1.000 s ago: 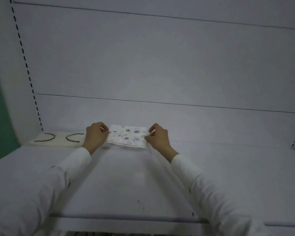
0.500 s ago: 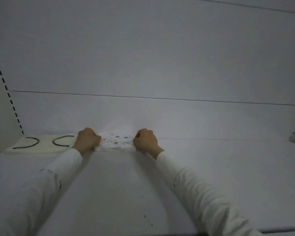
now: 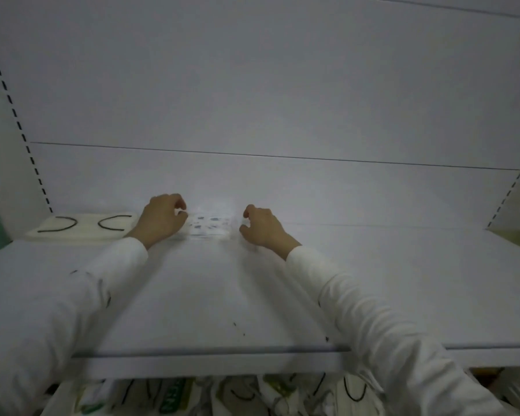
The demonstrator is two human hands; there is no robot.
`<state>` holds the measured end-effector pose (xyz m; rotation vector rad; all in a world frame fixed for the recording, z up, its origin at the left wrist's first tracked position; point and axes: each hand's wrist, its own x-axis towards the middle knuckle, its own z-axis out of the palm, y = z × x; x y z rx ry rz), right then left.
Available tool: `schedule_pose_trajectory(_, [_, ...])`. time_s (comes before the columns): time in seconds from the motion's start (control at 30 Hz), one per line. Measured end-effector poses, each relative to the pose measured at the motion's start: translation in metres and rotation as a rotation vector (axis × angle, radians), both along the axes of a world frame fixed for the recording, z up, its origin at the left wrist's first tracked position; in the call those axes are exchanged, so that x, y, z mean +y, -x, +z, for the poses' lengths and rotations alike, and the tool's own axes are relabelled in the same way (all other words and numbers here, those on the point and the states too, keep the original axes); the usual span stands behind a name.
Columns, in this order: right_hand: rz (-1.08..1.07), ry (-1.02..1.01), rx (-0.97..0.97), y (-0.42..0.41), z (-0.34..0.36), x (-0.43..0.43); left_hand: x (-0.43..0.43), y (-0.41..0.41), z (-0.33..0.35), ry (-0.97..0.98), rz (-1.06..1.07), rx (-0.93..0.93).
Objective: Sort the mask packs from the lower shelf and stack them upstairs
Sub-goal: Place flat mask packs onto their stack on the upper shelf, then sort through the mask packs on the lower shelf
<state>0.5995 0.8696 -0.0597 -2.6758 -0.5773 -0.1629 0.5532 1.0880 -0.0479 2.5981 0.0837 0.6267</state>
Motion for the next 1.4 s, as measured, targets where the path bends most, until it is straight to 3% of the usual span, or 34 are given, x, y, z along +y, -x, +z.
schedule_pose_trajectory(0.13, [0.155, 0.134, -0.139, 0.037, 0.009, -0.042, -0.033, 0.040, 0.005, -0.116, -0.083, 0.044])
schedule_pose_trajectory(0.37, [0.237, 0.213, -0.279, 0.127, 0.014, -0.126, -0.119, 0.129, 0.006, -0.154, -0.134, 0.059])
schedule_pose_trajectory(0.5, [0.265, 0.114, -0.346, 0.179, -0.004, -0.175, -0.174, 0.183, -0.009, -0.084, -0.238, 0.017])
schedule_pose_trajectory(0.67, [0.392, -0.002, -0.564, 0.236, -0.036, -0.224, -0.231, 0.246, -0.039, 0.150, -0.320, -0.093])
schedule_pose_trajectory(0.83, [0.489, -0.030, -0.588, 0.257, -0.086, -0.259, -0.255, 0.278, -0.100, 0.235, -0.408, 0.051])
schedule_pose_trajectory(1.0, [0.256, 0.000, -0.285, 0.248, -0.171, -0.289, -0.254, 0.272, -0.183, 0.299, -0.344, 0.381])
schedule_pose_trajectory(1.2, [-0.527, -0.282, 0.371, 0.225, -0.291, -0.319, -0.250, 0.261, -0.283, 0.361, -0.310, 0.604])
schedule_pose_trajectory(1.3, [-0.763, -0.311, 0.671, 0.215, -0.345, -0.318, -0.252, 0.253, -0.315, 0.371, -0.307, 0.664])
schedule_pose_trajectory(1.4, [-0.935, -0.670, 0.839, 0.204, -0.378, -0.303, -0.254, 0.240, -0.336, 0.370, -0.334, 0.700])
